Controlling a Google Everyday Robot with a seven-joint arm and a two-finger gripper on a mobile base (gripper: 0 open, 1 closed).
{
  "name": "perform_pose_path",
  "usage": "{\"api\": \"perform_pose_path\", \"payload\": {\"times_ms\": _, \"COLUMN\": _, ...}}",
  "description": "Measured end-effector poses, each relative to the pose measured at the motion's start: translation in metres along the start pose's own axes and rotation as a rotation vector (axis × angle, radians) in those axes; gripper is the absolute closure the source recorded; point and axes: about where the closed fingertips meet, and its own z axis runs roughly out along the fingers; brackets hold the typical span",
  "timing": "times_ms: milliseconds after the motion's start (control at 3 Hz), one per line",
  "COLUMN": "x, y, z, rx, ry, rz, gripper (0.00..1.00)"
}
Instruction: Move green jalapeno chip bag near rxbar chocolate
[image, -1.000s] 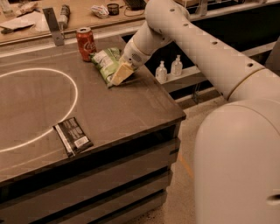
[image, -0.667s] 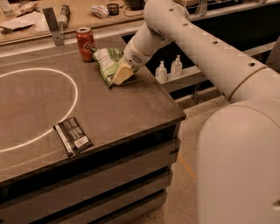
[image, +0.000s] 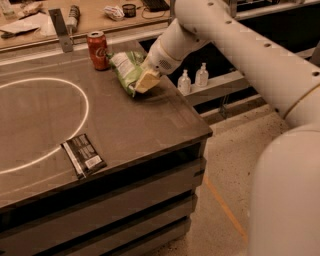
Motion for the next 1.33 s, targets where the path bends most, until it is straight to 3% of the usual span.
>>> {"api": "perform_pose_path", "payload": {"times_ms": 333, "x": -0.013, "y": 0.028, "z": -0.050, "rx": 0.005, "ry": -0.025, "rz": -0.150, "gripper": 1.00}}
{"api": "perform_pose_path", "payload": {"times_ms": 667, "x": -0.023, "y": 0.065, "z": -0.076, "rx": -0.055, "ry": -0.041, "rz": -0.277, "gripper": 1.00}}
{"api": "perform_pose_path", "payload": {"times_ms": 1000, "x": -0.027, "y": 0.092, "z": -0.063, "rx": -0.142, "ry": -0.030, "rz": -0.322, "gripper": 1.00}}
{"api": "perform_pose_path", "payload": {"times_ms": 1333, "x": -0.027, "y": 0.117, "z": -0.041, "rx": -0.209, "ry": 0.005, "rz": -0.337, "gripper": 0.82}}
